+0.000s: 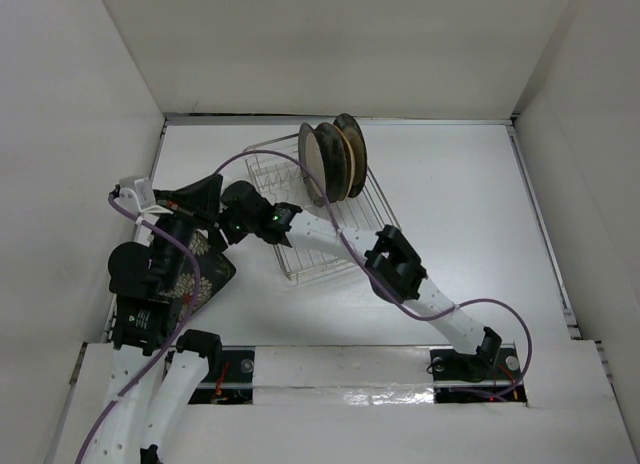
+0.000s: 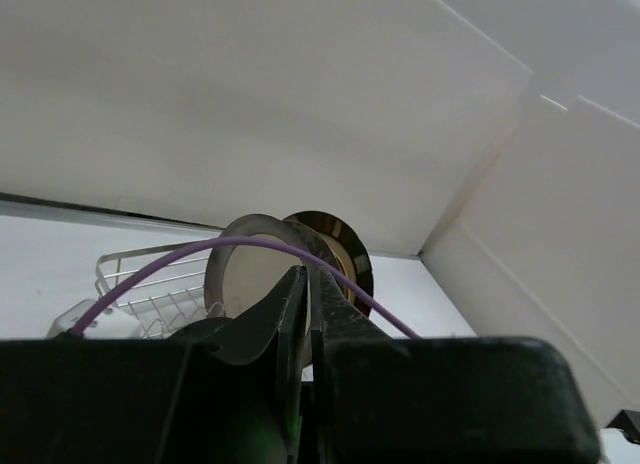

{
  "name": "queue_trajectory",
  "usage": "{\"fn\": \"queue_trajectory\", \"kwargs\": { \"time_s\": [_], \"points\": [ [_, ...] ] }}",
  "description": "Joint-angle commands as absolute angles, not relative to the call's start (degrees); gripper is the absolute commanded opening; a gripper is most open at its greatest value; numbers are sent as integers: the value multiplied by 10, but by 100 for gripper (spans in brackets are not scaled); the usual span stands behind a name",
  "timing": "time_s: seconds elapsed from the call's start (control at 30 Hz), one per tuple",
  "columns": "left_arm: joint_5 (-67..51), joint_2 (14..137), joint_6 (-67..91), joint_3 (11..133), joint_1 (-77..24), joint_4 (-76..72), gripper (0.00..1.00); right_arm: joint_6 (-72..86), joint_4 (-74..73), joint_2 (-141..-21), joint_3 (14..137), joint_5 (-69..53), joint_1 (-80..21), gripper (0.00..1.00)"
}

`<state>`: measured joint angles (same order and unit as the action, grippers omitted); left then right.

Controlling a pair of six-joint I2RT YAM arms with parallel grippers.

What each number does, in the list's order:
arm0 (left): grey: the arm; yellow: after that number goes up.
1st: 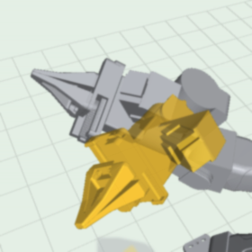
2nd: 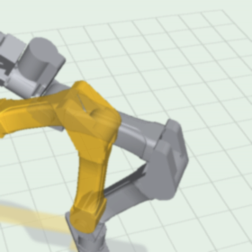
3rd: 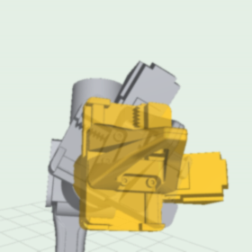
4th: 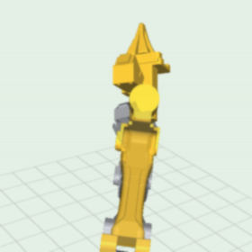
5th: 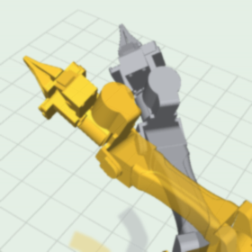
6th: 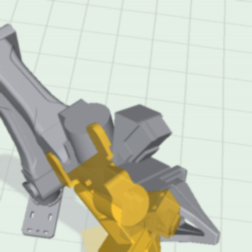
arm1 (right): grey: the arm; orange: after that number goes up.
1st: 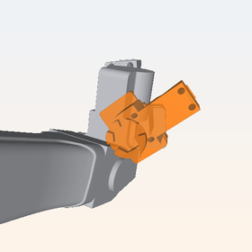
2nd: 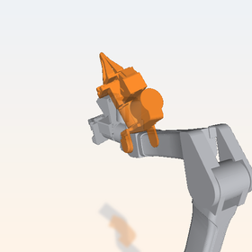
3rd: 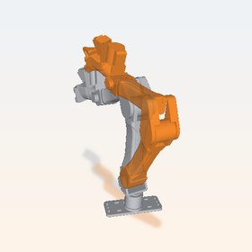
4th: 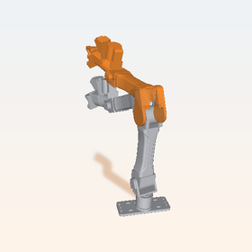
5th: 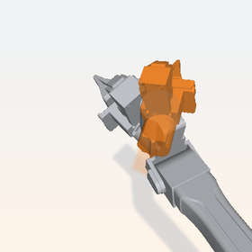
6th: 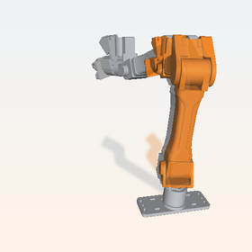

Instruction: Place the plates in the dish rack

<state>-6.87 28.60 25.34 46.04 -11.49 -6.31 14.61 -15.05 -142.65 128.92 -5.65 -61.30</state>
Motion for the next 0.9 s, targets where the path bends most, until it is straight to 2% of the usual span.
{"fn": "queue_trajectory", "kwargs": {
  "time_s": [0.0,0.23,0.47,0.77,0.87],
  "points": [
    [-98,275,247,449,-123,-104,5,152,-194,-1459,1372,-32,-621,67],
    [-112,269,248,414,-142,-129,11,165,-207,-1515,1415,-48,-621,70],
    [-117,272,245,406,-153,-137,20,197,-173,-1528,1367,-131,-621,68],
    [-119,262,246,403,-153,-139,23,223,-158,-1545,1355,-196,-621,66],
    [-119,258,245,403,-153,-140,23,236,-144,-1546,1340,-214,-621,63]
  ]
}}
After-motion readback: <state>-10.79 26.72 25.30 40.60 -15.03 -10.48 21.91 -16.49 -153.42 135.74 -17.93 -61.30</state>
